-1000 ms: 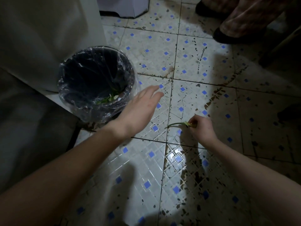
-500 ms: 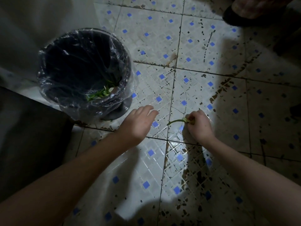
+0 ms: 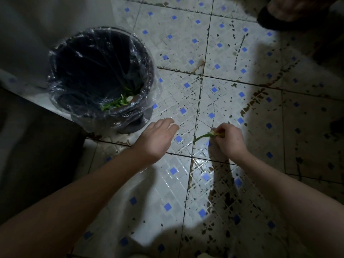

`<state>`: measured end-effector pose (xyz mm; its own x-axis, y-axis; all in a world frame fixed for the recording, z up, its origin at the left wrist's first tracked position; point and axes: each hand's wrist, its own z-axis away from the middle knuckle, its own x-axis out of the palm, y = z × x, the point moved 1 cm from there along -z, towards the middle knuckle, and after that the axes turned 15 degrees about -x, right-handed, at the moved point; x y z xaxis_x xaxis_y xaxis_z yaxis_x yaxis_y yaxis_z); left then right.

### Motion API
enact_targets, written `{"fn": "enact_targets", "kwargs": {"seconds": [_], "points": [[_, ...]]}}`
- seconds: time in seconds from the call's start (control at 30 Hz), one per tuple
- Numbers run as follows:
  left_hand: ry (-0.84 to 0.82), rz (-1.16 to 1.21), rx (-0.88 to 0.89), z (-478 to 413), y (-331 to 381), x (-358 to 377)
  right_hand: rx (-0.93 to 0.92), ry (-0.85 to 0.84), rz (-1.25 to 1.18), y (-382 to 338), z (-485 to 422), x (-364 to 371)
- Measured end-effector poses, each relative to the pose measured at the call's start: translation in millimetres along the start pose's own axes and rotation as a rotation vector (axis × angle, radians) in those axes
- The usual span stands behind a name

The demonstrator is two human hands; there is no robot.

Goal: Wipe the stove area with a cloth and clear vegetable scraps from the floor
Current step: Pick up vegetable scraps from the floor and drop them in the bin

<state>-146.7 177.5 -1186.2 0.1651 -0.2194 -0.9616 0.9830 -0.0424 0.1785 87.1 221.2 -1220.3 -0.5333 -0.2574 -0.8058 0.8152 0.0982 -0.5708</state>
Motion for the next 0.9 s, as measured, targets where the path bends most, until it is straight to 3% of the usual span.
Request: {"fn": "enact_targets", "kwargs": {"seconds": [0.37,0.67,0.9], "points": [[0.106,-0.029,0.057,18,-5,-35,-0.11,0.185,-0.007,-56,-16,-54],[0.09,-0.132,0.038,42,-17,-38,-0.278,0.365,-0.023,-130,-35,-98],[0.082,-0.176,-0.013,66,-36,-41,-0.382,0.336,-0.07,-186,-50,-85]]}}
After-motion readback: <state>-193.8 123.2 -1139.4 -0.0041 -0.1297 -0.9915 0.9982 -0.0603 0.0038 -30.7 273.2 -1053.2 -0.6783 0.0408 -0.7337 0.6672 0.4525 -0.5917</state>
